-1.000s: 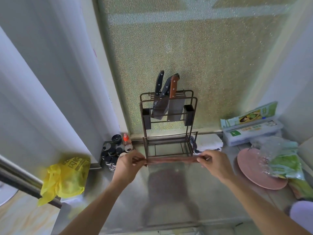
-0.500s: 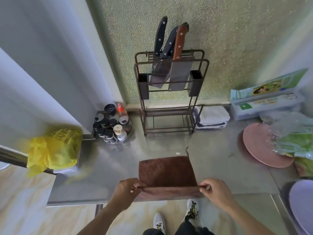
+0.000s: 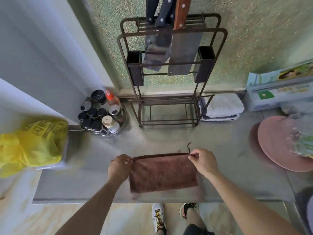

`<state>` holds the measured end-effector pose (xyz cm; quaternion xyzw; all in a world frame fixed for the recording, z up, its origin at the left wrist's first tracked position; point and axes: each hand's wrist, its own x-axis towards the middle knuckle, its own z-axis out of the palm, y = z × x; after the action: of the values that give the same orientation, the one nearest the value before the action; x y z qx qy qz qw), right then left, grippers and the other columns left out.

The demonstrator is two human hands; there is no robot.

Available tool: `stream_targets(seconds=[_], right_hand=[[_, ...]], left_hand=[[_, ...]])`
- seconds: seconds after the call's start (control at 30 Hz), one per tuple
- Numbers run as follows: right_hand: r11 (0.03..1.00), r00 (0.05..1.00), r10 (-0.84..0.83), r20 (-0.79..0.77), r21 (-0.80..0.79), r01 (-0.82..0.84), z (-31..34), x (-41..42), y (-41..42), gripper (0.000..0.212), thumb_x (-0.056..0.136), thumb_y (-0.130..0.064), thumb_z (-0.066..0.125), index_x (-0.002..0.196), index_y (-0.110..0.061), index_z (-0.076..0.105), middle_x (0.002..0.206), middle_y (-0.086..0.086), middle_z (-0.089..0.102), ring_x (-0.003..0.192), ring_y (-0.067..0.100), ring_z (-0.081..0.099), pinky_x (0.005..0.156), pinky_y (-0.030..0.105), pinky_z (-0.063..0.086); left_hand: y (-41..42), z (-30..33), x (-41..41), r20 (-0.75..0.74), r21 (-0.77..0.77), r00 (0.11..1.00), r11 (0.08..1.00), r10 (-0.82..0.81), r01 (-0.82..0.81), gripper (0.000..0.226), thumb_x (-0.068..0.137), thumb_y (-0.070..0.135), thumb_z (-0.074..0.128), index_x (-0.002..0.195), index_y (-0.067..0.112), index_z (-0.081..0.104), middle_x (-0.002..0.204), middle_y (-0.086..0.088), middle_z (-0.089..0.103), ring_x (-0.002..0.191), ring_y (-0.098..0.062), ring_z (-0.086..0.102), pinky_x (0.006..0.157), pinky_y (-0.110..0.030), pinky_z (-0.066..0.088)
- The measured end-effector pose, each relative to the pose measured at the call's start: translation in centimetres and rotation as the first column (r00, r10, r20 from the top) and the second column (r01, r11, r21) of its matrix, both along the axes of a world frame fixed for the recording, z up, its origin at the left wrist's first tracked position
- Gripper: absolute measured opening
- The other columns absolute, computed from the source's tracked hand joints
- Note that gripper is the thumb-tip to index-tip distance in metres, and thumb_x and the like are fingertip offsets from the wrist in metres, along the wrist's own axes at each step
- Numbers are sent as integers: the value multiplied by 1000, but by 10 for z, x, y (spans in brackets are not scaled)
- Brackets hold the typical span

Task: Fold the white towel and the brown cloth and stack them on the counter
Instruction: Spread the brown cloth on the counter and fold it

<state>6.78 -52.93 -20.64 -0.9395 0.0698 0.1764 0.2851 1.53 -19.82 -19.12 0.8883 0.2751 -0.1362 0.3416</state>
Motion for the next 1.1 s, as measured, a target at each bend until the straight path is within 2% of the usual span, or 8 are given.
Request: stream_targets(seconds=[0.2,0.33,0.47,0.57,0.67,0.73,0.9,1.1], right_hand=[[999,1000,-16,-22,-28,15,-30,12,0,11,81,-29,75,88,-22,75,91,-1,77,87,24,70,74,31,51],[996,996,-85,15,17,85,-32,7,-1,16,80,-29,76,92,-23,68,85,-4,73,83,22,68,75,34,53],[979,977,-198,80,65,194,-17,-25,-3,30,80,-32,77,100,-20,59,84,-4,63,77,21,64,71,35,50],[1000,982,28,187,1,-28,-7,-74,-3,33,81,-33,76,105,-23,55,96,-7,58,81,12,60,67,32,54],[915,876,402,266,-136,-379,-6,-111,-3,32,78,-32,74,106,-23,60,106,-6,60,95,13,58,77,24,53],[832,803,550,229,-231,-504,-10,-119,-3,38,77,-31,74,113,-23,63,113,-6,62,104,16,59,88,29,54],[817,802,555,222,-327,-475,-17,-110,-5,41,65,-11,83,102,-19,68,108,-4,65,95,19,62,79,31,57],[907,887,419,196,-134,-399,-5,-89,-7,15,74,-17,65,83,-24,56,83,-10,59,80,14,59,65,30,54]], left_hand=[[-6,-23,16,-30,7,998,999,48,-48,14,84,19,69,76,30,70,82,0,76,86,-24,70,66,-26,43],[-9,-27,12,23,45,998,997,59,-60,7,86,23,66,92,22,71,88,-3,75,90,-27,68,70,-31,48],[-12,-20,-13,101,99,993,992,65,-75,29,86,27,70,111,15,59,100,-13,67,93,-36,62,73,-39,48],[-15,-18,-48,196,196,962,968,-192,154,33,85,25,73,111,14,58,103,-9,58,86,-28,59,68,-42,55],[-16,-22,-80,180,315,771,779,-611,543,25,87,34,67,108,21,60,108,0,59,95,-18,56,76,-34,57],[-13,-26,-91,100,349,659,646,-746,679,31,86,47,62,110,27,58,115,4,61,103,-16,58,83,-30,56],[-9,-27,-92,34,380,618,582,-785,719,28,82,31,65,108,23,61,119,-1,62,105,-20,63,79,-31,60],[-5,-19,-83,80,390,630,606,-772,693,10,79,20,65,89,21,68,97,2,69,85,-16,68,64,-29,60]])
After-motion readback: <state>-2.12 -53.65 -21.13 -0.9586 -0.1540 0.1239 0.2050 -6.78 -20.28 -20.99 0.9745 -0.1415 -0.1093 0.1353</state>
